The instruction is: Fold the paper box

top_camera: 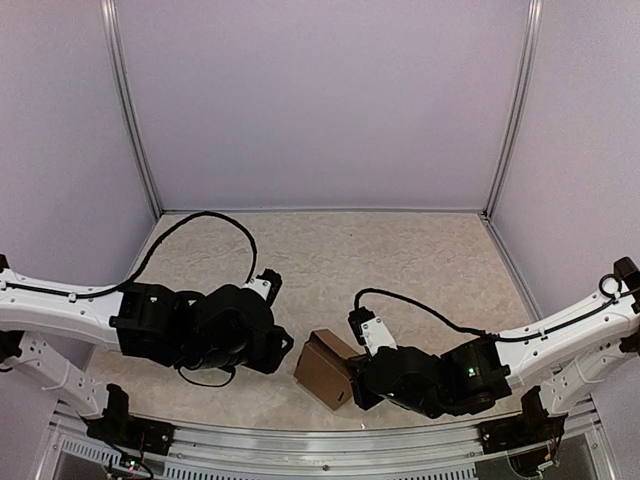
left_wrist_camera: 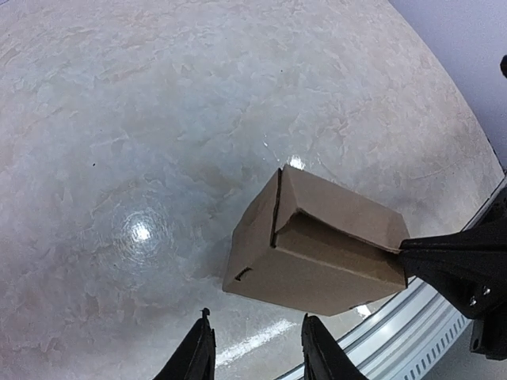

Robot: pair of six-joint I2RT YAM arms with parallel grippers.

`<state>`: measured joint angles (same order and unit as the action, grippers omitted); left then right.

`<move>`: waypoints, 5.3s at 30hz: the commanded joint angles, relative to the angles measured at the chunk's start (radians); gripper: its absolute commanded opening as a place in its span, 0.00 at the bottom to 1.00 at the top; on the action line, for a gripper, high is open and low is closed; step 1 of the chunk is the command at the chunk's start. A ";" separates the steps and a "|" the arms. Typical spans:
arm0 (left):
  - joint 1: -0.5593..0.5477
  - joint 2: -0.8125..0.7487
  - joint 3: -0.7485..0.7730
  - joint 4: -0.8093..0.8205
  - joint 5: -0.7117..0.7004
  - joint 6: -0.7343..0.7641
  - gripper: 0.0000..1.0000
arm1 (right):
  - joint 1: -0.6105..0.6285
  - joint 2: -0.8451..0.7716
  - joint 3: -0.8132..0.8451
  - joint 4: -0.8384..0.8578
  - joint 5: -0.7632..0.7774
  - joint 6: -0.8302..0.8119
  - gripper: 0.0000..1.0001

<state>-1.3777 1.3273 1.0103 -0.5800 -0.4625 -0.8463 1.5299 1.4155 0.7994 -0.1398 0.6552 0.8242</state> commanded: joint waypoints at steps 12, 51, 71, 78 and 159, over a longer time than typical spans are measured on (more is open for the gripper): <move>0.109 -0.027 0.016 0.169 0.103 0.169 0.35 | 0.001 0.087 0.036 -0.015 -0.175 -0.247 0.00; 0.174 0.136 -0.071 0.228 0.215 0.151 0.24 | -0.072 -0.051 0.024 -0.053 -0.198 -0.141 0.01; 0.121 0.220 -0.211 0.299 0.262 0.044 0.02 | -0.072 0.113 -0.018 -0.051 -0.295 -0.050 0.00; 0.118 0.203 -0.203 0.283 0.236 0.046 0.05 | -0.075 0.057 0.018 -0.071 -0.254 -0.086 0.00; 0.308 0.203 -0.251 0.613 0.586 0.230 0.00 | -0.249 0.141 -0.037 0.040 -0.316 -0.294 0.00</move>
<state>-1.0523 1.5417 0.7742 0.0021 0.1463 -0.5972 1.3140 1.5265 0.7952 -0.1860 0.3653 0.5625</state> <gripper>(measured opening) 0.002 0.003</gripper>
